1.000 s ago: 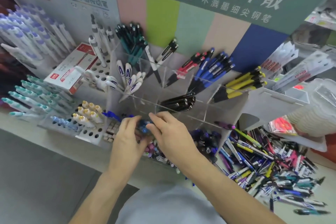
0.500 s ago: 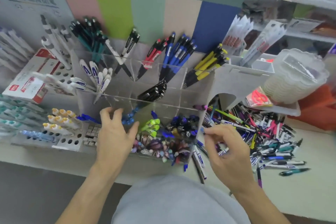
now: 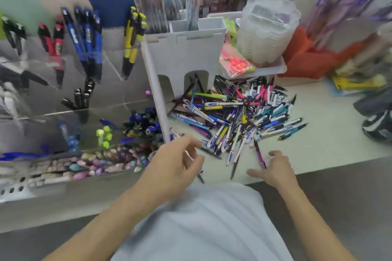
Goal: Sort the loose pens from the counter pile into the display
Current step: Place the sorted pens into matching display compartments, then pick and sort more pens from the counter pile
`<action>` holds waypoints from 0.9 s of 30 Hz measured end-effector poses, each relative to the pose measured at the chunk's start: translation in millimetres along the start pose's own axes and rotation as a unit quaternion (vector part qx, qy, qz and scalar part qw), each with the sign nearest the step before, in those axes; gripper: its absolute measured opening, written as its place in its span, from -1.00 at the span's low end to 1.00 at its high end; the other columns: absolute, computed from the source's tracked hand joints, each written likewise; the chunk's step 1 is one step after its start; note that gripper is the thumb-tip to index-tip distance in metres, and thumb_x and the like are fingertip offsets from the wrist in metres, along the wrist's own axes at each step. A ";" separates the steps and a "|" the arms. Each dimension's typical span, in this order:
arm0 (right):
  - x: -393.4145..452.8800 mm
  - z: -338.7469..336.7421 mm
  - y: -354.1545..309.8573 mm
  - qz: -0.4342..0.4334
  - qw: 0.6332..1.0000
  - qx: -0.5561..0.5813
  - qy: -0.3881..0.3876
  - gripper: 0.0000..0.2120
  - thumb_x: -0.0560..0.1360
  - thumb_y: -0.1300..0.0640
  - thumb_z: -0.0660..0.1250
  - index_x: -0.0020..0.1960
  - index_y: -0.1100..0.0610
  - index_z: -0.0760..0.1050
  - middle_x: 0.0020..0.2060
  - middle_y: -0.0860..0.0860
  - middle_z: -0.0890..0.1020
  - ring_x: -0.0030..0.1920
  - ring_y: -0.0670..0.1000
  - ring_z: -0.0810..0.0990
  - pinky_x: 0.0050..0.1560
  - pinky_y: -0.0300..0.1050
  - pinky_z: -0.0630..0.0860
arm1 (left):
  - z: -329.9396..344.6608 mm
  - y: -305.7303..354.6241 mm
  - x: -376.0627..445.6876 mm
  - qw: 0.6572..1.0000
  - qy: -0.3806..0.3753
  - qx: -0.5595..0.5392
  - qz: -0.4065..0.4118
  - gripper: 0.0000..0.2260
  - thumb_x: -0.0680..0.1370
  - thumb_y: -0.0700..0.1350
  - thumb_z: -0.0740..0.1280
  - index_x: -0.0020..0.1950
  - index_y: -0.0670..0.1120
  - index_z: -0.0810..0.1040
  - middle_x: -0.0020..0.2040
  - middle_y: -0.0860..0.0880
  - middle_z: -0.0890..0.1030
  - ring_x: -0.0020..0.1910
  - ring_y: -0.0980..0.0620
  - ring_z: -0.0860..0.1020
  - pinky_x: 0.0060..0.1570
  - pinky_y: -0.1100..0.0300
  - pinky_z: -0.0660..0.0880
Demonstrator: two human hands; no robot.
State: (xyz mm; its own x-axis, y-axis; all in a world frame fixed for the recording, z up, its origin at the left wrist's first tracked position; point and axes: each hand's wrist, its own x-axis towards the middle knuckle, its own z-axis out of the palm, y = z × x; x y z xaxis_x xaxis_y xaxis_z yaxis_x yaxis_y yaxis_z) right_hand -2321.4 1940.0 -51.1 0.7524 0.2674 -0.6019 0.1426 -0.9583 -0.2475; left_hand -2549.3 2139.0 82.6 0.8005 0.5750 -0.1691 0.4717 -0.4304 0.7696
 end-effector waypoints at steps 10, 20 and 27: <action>7.8 16.9 -32.7 -0.051 0.986 0.153 0.025 -0.60 0.38 -0.05 0.56 -0.02 0.13 0.43 -0.18 0.06 0.66 -0.08 0.09 0.60 -0.19 -0.06 0.42 | 99.4 -32.0 65.0 0.951 -0.123 0.141 -0.245 -0.39 0.57 0.03 0.33 0.50 -0.20 0.18 0.41 -0.19 0.22 0.37 -0.17 0.30 0.29 0.04 0.33; 23.2 15.5 -74.7 -0.094 0.967 0.235 0.028 -0.59 0.35 -0.02 0.61 -0.08 0.06 0.40 -0.30 -0.05 0.57 -0.19 0.05 0.58 -0.11 -0.07 0.48 | 148.9 -55.7 71.3 0.921 0.163 0.038 -0.352 -0.20 0.45 -0.01 0.51 0.49 -0.34 0.19 0.42 -0.32 0.29 0.40 -0.28 0.22 0.38 -0.07 0.20; 42.7 19.8 -82.6 -0.123 0.971 0.203 -0.029 -0.74 0.39 0.00 0.58 -0.26 0.11 0.55 -0.44 -0.07 0.57 -0.36 -0.04 0.56 -0.32 -0.16 0.43 | 147.2 -61.6 94.3 0.900 0.211 -0.132 -0.359 -0.66 0.47 -0.06 0.52 0.14 -0.11 0.48 -0.04 -0.03 0.66 -0.06 0.00 0.63 0.01 0.09 0.55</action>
State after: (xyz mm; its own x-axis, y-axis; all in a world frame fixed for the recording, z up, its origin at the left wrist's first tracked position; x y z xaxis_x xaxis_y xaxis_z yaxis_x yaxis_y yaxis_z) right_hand -2313.8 2032.6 -71.4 0.6892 0.4996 -0.5248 0.0398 -0.7492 -0.6611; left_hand -2448.4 2117.3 -71.5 0.0870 0.8762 -0.4739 0.6623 0.3045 0.6846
